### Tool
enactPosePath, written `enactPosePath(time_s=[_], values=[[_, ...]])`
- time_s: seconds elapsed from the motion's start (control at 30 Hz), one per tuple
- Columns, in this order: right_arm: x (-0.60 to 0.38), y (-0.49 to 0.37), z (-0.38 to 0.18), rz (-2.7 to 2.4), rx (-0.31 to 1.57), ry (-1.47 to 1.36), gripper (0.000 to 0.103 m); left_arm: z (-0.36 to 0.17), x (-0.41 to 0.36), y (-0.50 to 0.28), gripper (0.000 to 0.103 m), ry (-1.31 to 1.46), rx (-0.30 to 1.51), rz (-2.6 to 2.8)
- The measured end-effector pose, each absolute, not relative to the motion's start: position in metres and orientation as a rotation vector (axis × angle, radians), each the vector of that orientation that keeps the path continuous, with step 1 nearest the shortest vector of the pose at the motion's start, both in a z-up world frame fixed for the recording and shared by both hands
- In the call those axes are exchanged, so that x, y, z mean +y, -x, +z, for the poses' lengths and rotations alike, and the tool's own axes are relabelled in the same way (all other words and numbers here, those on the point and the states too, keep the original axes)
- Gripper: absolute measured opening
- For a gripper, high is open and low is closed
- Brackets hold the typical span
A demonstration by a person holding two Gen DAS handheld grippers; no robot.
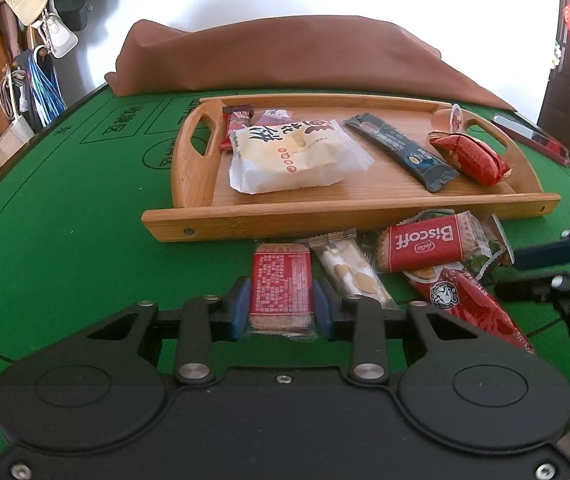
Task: Organize snacks
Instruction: 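Grasp the red wafer packet with the left tool while the right tool grasps the brown almond bag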
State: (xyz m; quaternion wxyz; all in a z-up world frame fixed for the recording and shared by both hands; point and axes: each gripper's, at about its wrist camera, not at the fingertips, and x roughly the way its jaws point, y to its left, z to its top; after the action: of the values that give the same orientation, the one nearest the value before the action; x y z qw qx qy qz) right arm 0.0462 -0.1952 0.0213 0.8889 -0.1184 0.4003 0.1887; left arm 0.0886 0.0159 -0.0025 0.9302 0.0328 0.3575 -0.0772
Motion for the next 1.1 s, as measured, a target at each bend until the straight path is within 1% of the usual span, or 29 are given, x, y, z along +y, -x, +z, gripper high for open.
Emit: enactPosePath(time_s=[0.13,0.27,0.43,0.5,0.6,0.77,0.8,0.83,0.9,0.93,1.0,1.1], values=[[-0.205,-0.052,0.022,0.337,0.818,0.227,0.053,-0.003,0.016,-0.088,0.033,-0.068,0.731,-0.159],[-0.202,-0.057,0.023,0.34,0.8,0.234,0.06,-0.003,0.016,-0.088,0.033,-0.066,0.731,-0.159],[-0.191,-0.064,0.022,0.364,0.798,0.241,0.061,-0.003,0.017,-0.088,0.033,-0.064,0.731,-0.159],[-0.188,-0.067,0.021,0.368,0.799,0.238,0.065,-0.003,0.017,-0.088,0.033,-0.066,0.73,-0.159],[-0.185,-0.07,0.021,0.375,0.801,0.229,0.067,-0.002,0.017,-0.087,0.033,-0.066,0.73,-0.16],[-0.181,-0.076,0.019,0.374,0.803,0.224,0.068,-0.003,0.017,-0.087,0.033,-0.066,0.729,-0.16],[-0.181,-0.076,0.019,0.377,0.804,0.214,0.057,-0.003,0.017,-0.087,0.033,-0.065,0.728,-0.161],[-0.181,-0.075,0.019,0.379,0.807,0.203,0.052,-0.003,0.017,-0.087,0.033,-0.065,0.729,-0.161],[-0.182,-0.072,0.021,0.376,0.802,0.188,0.034,-0.003,0.017,-0.087,0.033,-0.065,0.729,-0.162],[-0.182,-0.071,0.022,0.36,0.794,0.187,0.032,-0.003,0.017,-0.087,0.033,-0.065,0.728,-0.162],[-0.185,-0.07,0.024,0.339,0.795,0.168,0.024,-0.003,0.017,-0.088,0.033,-0.066,0.728,-0.161],[-0.193,-0.068,0.026,0.319,0.804,0.137,0.019,-0.003,0.017,-0.087,0.033,-0.065,0.728,-0.162]])
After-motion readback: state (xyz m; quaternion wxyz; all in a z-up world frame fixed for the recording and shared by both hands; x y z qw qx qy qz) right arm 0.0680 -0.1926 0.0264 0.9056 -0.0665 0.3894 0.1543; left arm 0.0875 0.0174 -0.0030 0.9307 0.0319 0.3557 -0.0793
